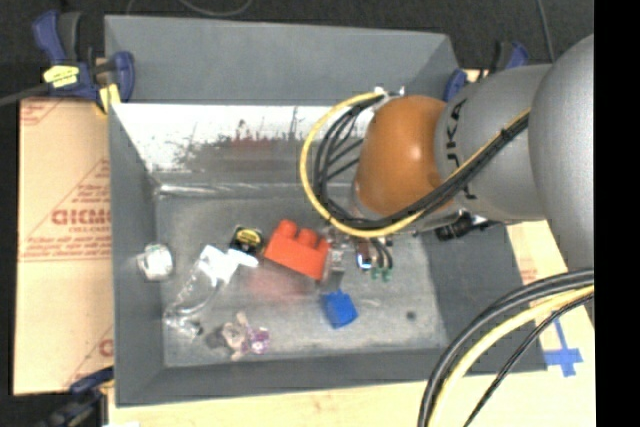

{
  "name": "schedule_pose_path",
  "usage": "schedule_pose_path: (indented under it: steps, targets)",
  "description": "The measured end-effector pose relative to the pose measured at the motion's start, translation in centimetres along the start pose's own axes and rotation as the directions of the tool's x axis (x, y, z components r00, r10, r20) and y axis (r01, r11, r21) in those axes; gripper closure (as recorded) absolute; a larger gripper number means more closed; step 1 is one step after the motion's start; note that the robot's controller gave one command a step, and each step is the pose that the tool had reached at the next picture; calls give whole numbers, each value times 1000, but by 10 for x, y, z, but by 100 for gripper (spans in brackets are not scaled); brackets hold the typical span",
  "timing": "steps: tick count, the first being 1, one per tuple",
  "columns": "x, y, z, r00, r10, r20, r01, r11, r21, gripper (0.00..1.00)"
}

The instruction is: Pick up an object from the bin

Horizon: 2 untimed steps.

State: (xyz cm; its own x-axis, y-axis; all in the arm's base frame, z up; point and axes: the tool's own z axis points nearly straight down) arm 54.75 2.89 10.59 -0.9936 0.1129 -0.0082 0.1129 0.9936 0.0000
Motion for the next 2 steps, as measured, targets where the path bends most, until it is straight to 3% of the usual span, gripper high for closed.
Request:
schedule_pose_path:
  steps: [1,2]
  targets:
    - [-3,0,-81,1000,-2,3,2,1000,-2,100]
    - [-5,0,-88,1000,-4,-3,4,1000,-1,100]
